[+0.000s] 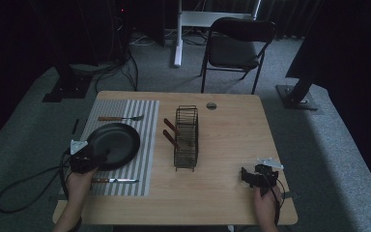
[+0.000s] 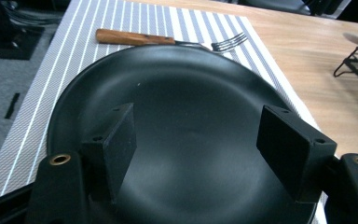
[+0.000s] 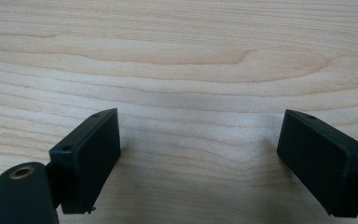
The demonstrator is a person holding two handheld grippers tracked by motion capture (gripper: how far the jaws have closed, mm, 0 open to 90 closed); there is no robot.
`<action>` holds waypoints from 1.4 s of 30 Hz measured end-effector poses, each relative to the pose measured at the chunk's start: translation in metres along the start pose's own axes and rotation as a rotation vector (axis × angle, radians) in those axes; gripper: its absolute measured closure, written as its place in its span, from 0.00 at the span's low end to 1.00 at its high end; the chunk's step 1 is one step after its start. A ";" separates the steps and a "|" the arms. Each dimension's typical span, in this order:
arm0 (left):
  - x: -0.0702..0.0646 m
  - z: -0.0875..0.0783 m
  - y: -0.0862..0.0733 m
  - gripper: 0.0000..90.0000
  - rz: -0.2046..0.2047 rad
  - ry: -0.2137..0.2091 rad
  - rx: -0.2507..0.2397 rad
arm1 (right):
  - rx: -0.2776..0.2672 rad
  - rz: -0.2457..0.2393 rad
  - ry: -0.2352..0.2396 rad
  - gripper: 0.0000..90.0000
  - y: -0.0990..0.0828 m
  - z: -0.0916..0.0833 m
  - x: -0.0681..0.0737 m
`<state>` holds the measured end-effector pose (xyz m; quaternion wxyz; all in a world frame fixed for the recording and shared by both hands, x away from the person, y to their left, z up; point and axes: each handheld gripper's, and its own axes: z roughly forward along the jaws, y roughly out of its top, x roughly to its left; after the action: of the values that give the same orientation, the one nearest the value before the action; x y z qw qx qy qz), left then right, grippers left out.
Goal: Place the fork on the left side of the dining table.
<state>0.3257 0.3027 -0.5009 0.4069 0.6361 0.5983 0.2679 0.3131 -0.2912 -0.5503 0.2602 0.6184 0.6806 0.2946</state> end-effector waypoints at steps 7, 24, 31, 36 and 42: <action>-0.006 -0.014 -0.013 0.32 0.057 0.017 -0.016 | -0.001 0.000 0.001 0.14 0.000 0.000 0.000; -0.015 -0.042 -0.045 0.32 0.060 0.026 -0.051 | 0.001 0.002 0.000 0.14 0.000 0.000 0.000; -0.016 -0.057 -0.059 0.32 0.063 0.068 -0.074 | 0.001 0.002 0.000 0.14 0.000 0.000 0.000; -0.010 -0.066 -0.069 0.32 0.025 0.104 -0.070 | 0.001 0.002 0.000 0.14 0.000 0.000 0.000; -0.006 -0.067 -0.077 0.32 0.034 0.183 -0.028 | 0.001 0.002 0.000 0.14 0.000 0.000 0.000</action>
<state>0.2274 0.3065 -0.5298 0.3550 0.6133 0.6181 0.3402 0.3131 -0.2911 -0.5501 0.2593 0.6192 0.6801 0.2946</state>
